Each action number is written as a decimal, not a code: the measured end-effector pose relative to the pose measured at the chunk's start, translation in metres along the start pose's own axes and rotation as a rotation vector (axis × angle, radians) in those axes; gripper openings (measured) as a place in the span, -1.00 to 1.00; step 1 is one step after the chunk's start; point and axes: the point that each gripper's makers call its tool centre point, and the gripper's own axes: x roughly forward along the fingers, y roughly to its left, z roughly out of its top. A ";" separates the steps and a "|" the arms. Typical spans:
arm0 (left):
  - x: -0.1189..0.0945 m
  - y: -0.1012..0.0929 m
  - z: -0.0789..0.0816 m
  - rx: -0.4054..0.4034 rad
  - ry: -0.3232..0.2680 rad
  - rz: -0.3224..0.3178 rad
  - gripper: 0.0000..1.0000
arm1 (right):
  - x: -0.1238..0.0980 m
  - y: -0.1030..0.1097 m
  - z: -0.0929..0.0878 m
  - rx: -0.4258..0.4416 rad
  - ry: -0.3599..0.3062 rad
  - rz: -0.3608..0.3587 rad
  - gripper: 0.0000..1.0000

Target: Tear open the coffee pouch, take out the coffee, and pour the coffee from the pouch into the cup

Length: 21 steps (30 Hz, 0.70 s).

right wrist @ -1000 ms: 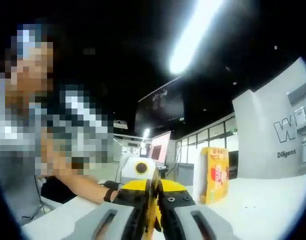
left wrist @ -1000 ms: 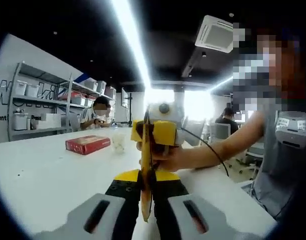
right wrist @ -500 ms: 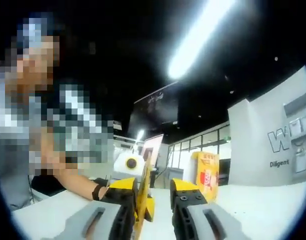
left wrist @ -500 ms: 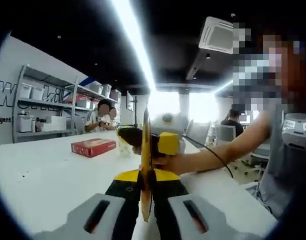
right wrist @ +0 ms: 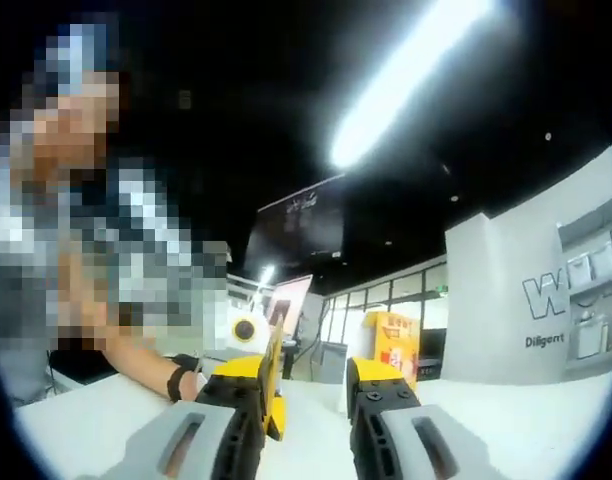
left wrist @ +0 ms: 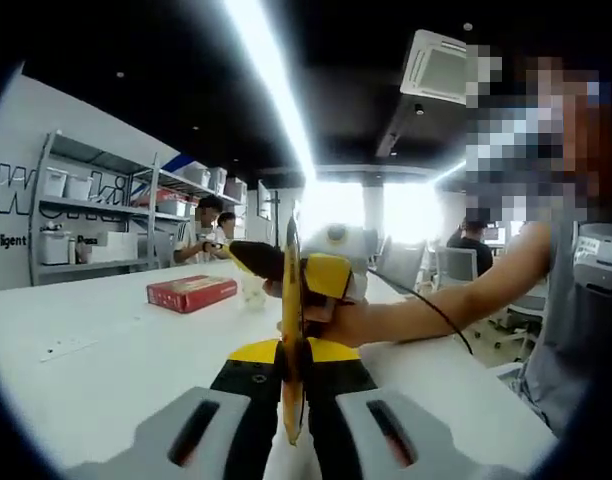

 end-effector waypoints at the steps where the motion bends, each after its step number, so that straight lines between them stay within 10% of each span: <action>1: 0.000 -0.001 0.000 0.001 -0.001 0.001 -0.78 | -0.001 -0.001 0.001 -0.003 0.002 -0.005 -0.35; 21: -0.003 -0.008 0.002 0.014 -0.004 0.009 -0.78 | -0.022 -0.035 0.016 -0.010 0.014 -0.103 -0.11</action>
